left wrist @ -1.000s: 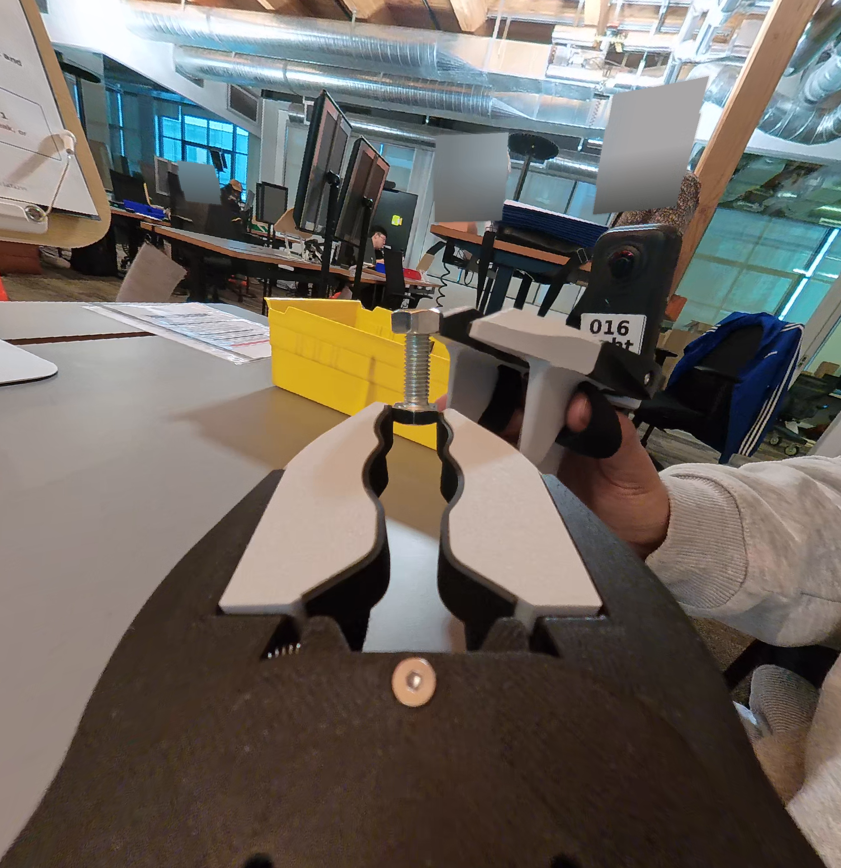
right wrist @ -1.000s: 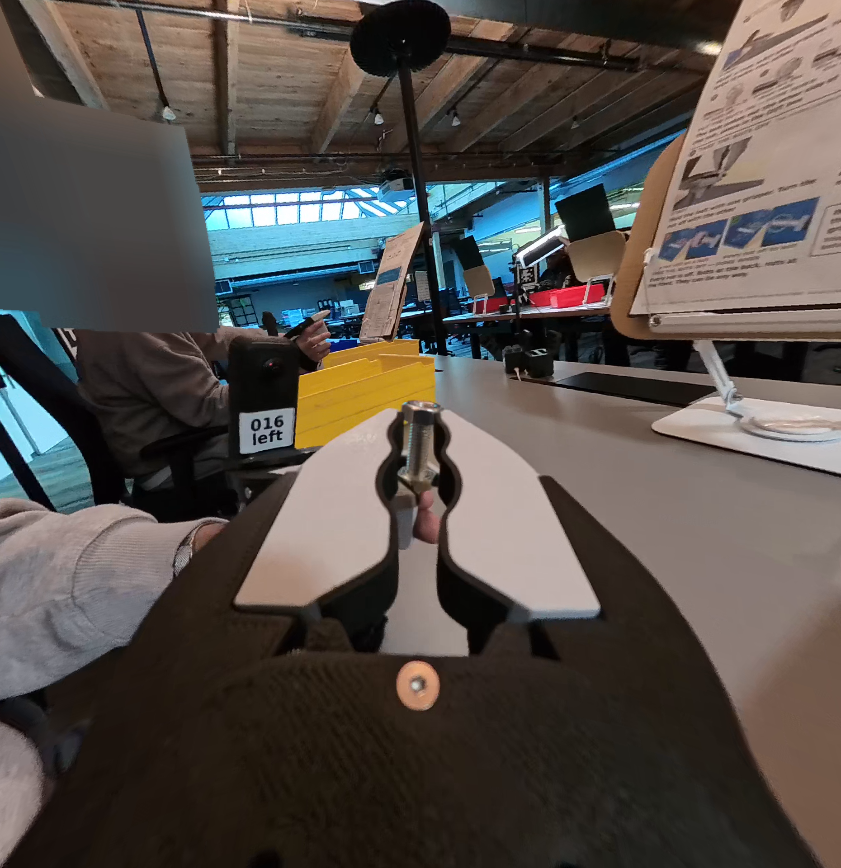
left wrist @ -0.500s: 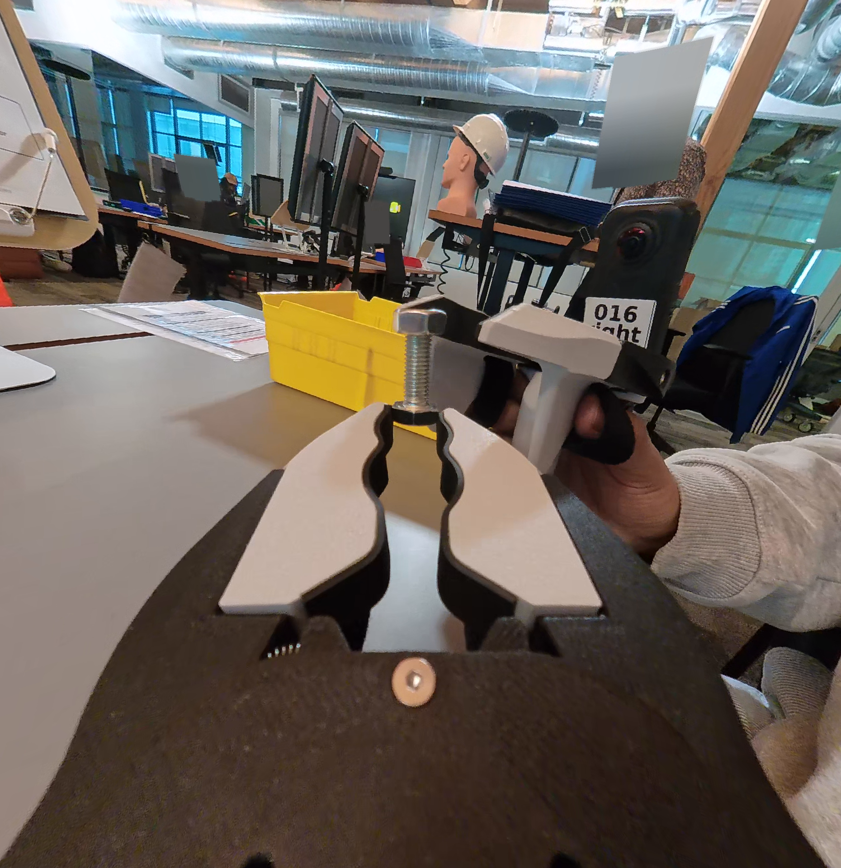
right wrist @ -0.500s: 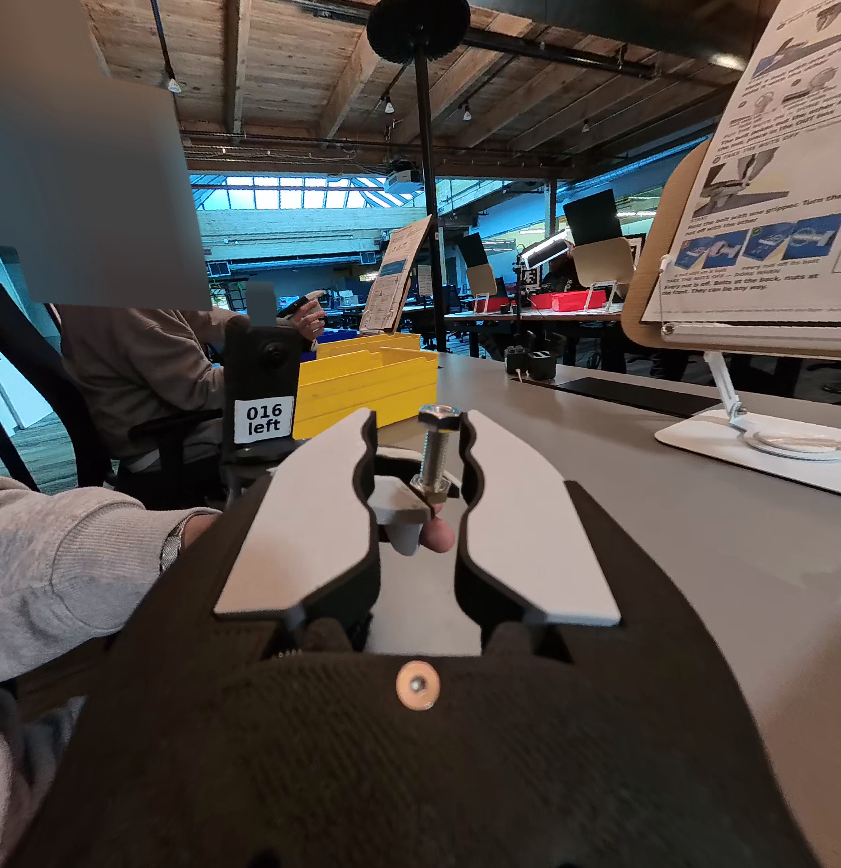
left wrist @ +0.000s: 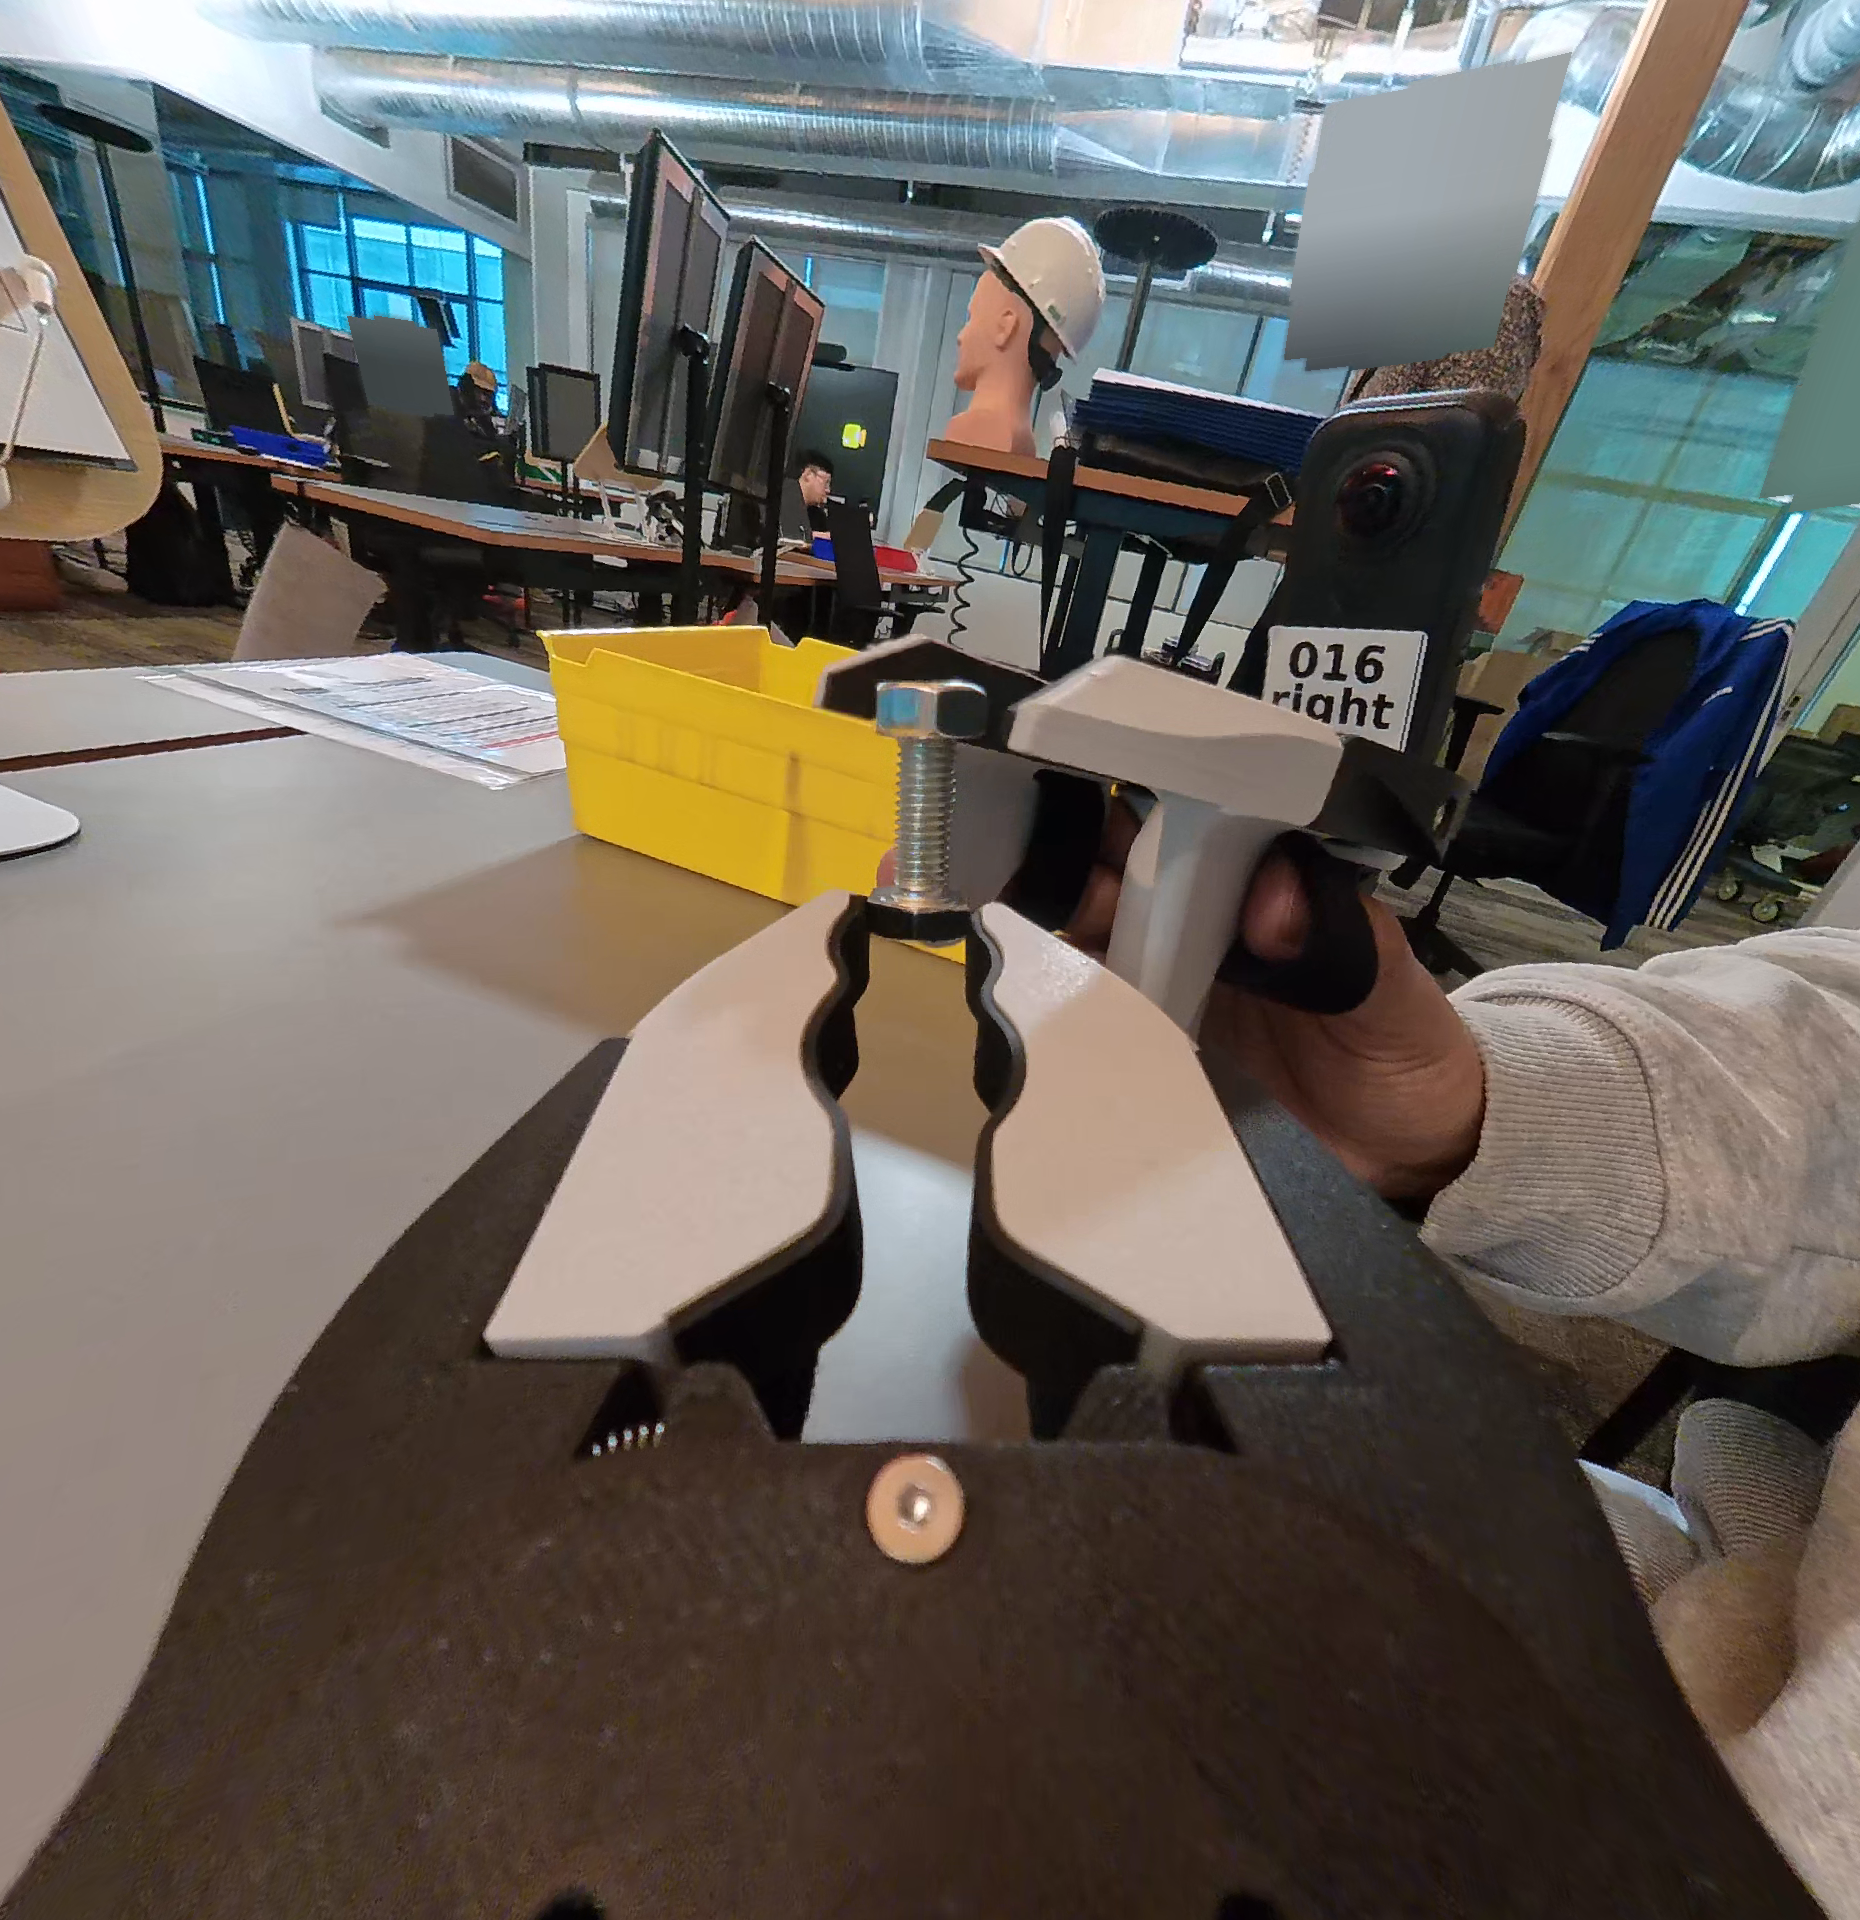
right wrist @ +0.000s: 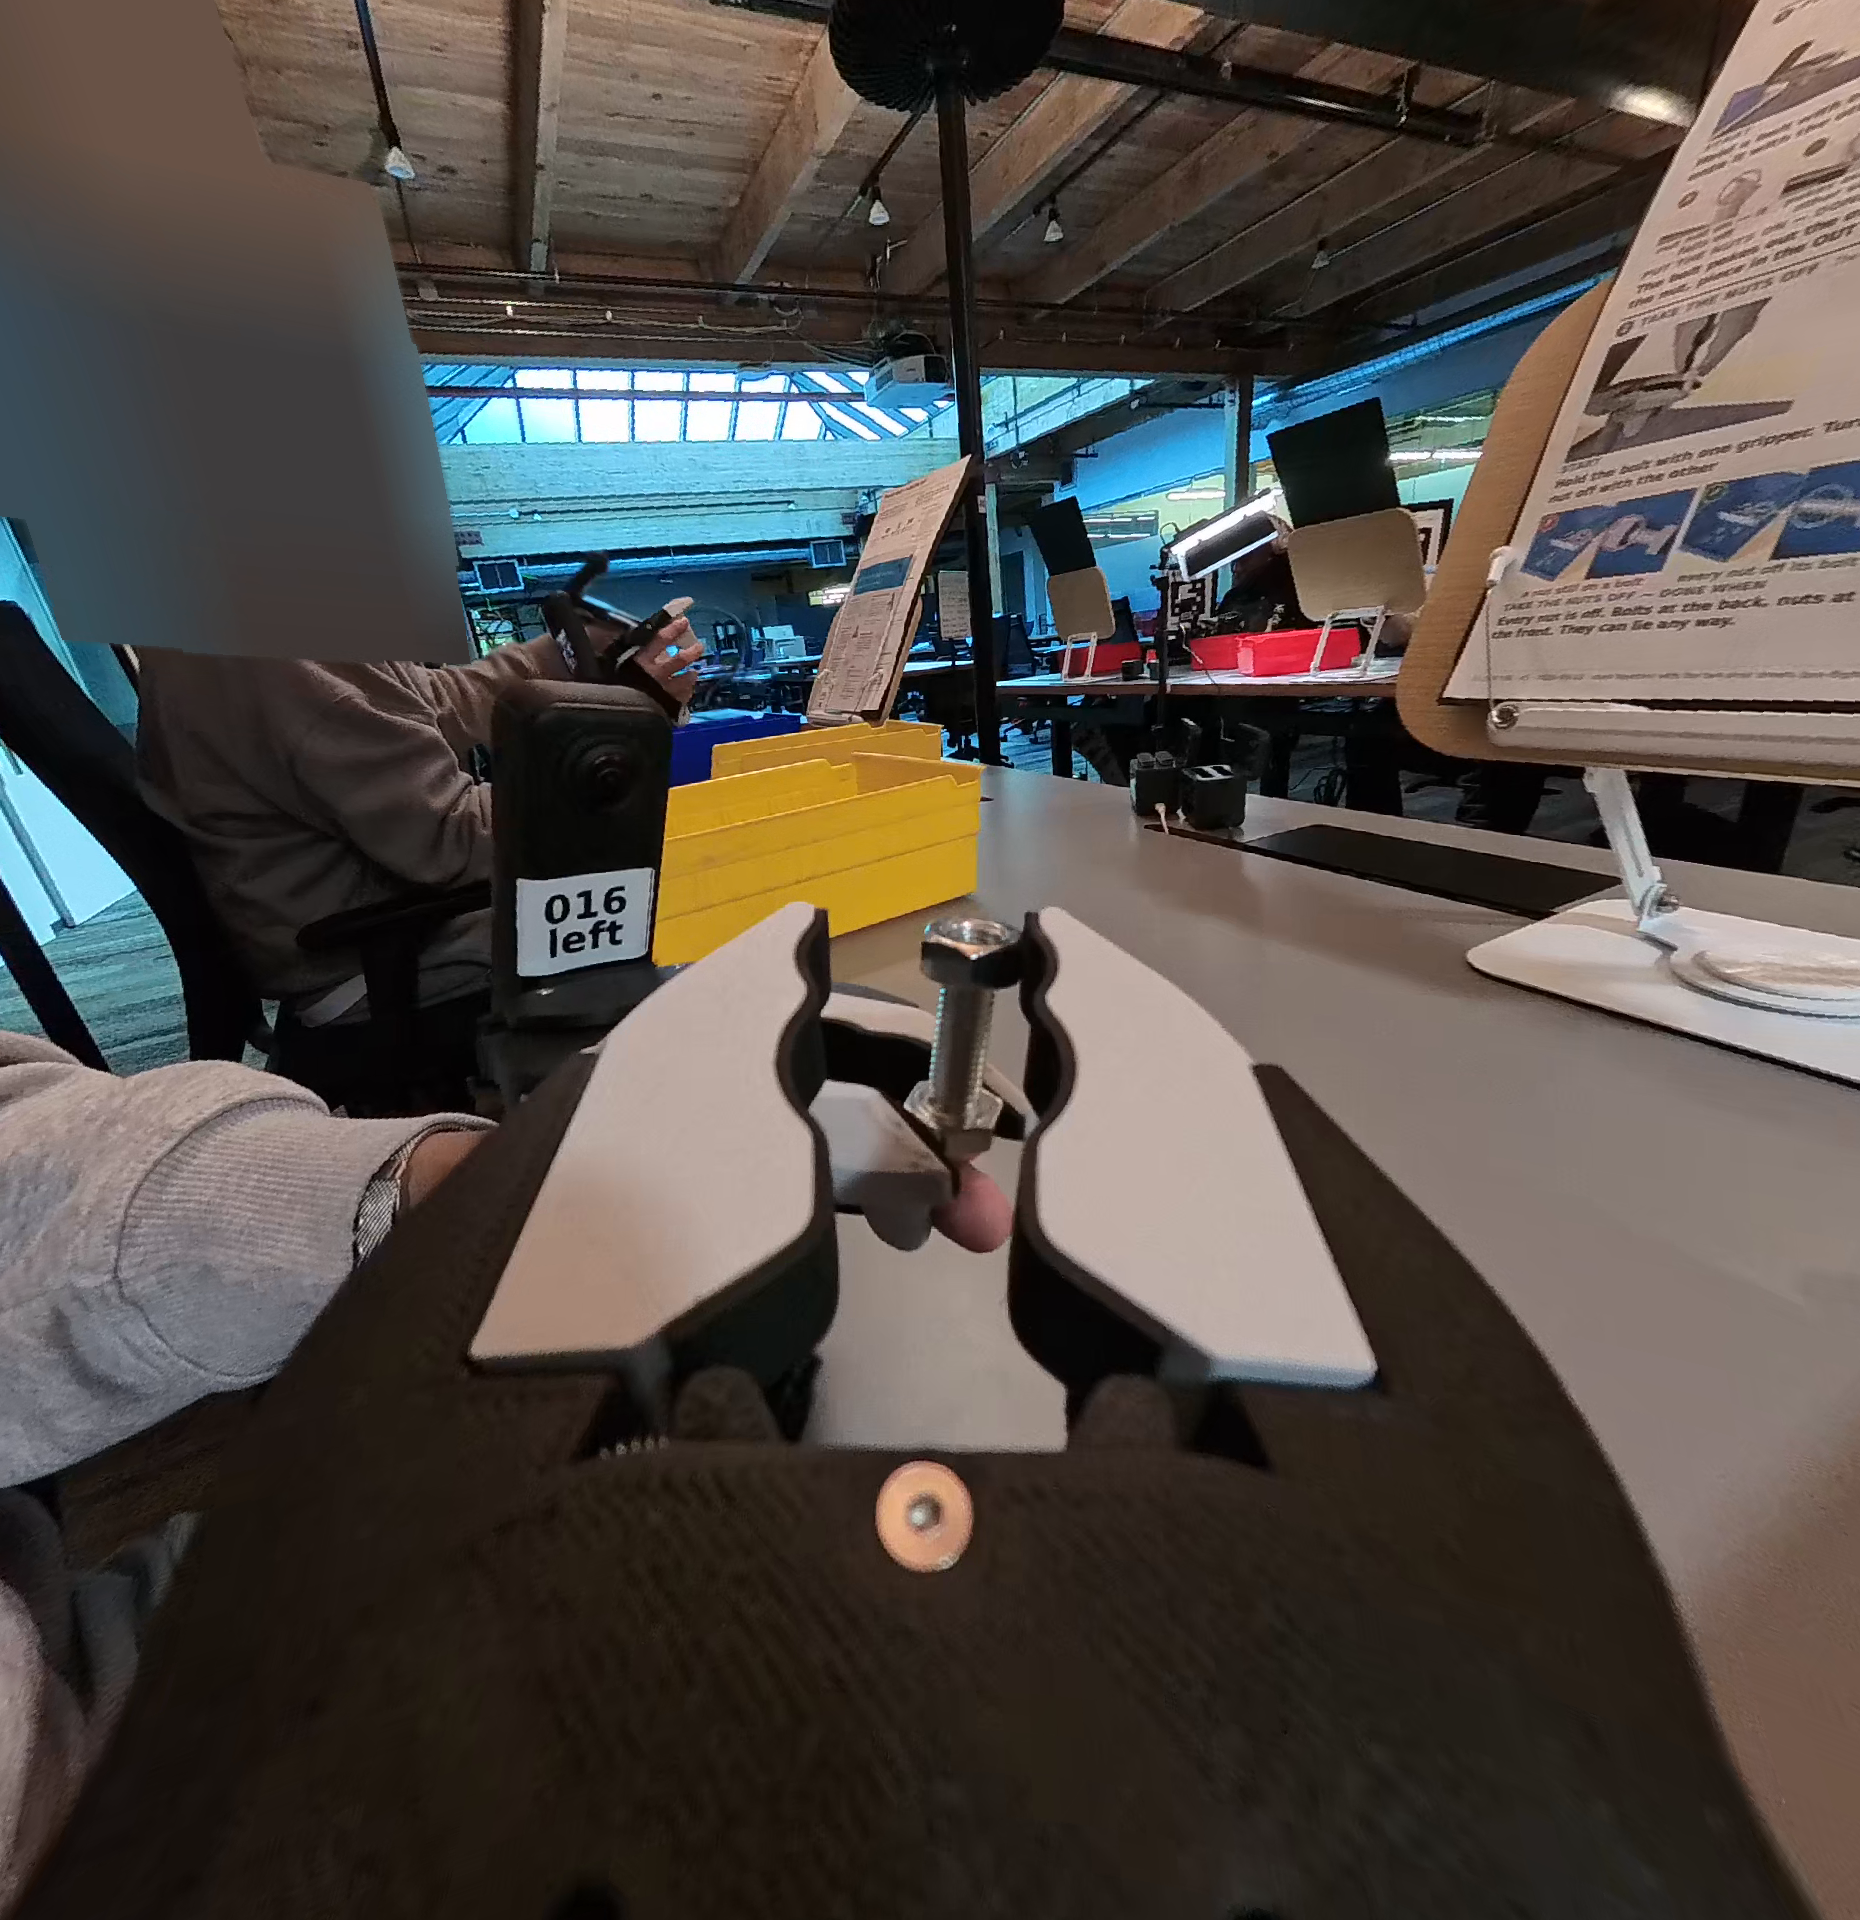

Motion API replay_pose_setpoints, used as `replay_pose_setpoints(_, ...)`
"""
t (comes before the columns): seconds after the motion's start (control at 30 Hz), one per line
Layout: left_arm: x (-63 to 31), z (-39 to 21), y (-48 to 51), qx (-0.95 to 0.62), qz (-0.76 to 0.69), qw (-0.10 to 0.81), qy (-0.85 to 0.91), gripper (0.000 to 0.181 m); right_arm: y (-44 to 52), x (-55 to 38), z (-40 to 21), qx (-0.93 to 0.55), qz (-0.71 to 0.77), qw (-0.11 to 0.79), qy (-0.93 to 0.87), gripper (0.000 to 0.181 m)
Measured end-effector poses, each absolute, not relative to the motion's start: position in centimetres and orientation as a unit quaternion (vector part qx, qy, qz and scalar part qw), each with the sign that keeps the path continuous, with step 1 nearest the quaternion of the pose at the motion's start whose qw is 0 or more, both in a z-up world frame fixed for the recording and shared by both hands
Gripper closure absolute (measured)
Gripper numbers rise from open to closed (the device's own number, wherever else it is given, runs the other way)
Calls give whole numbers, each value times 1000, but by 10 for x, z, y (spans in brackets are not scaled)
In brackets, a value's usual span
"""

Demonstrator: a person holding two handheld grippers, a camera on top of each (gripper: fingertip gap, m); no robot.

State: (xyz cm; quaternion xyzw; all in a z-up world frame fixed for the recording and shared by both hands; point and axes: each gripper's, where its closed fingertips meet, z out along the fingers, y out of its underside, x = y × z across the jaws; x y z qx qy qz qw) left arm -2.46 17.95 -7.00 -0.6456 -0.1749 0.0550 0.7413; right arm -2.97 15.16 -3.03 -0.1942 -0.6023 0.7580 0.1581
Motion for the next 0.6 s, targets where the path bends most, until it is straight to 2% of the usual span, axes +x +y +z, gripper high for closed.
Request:
replay_pose_setpoints(0.2,-31,-67,174,-631,55,749,-193,163,158,-34,-27,-203,760,176,-592,144)
replay_pose_setpoints(0.6,-32,-70,175,-641,72,740,-192,163,156,-34,-32,-212,745,191,-603,153)
